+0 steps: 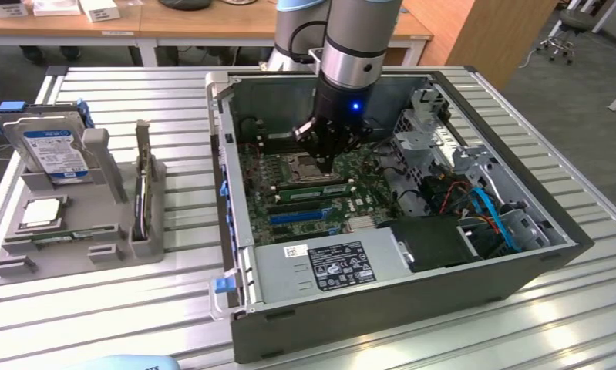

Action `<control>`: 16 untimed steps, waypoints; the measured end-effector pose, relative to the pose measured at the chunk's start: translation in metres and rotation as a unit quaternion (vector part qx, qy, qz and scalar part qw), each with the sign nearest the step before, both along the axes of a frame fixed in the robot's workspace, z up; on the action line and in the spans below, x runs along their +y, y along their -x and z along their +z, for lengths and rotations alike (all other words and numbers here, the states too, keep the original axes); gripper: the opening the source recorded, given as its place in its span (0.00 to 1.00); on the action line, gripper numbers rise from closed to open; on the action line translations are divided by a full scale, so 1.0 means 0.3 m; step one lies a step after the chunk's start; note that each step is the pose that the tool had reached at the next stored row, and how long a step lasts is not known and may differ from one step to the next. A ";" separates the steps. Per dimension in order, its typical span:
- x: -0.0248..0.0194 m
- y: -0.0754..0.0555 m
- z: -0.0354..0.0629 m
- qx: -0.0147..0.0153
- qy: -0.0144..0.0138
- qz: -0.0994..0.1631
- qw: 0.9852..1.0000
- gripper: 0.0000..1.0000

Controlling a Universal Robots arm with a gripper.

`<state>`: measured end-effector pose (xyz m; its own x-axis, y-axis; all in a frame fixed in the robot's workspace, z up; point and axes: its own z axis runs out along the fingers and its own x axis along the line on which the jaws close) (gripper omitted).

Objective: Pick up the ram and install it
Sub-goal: 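Press down the ram until it locks into place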

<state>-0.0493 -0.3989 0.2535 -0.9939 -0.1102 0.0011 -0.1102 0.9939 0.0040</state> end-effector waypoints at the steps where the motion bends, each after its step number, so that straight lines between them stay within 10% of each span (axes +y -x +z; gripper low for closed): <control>1: -0.001 0.000 0.000 0.000 0.000 0.000 1.000 0.10; 16: -0.003 0.000 0.006 0.000 0.001 -0.003 1.000 0.10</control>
<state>-0.0494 -0.3997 0.2551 -0.9945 -0.1049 0.0011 -0.1049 0.9945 0.0018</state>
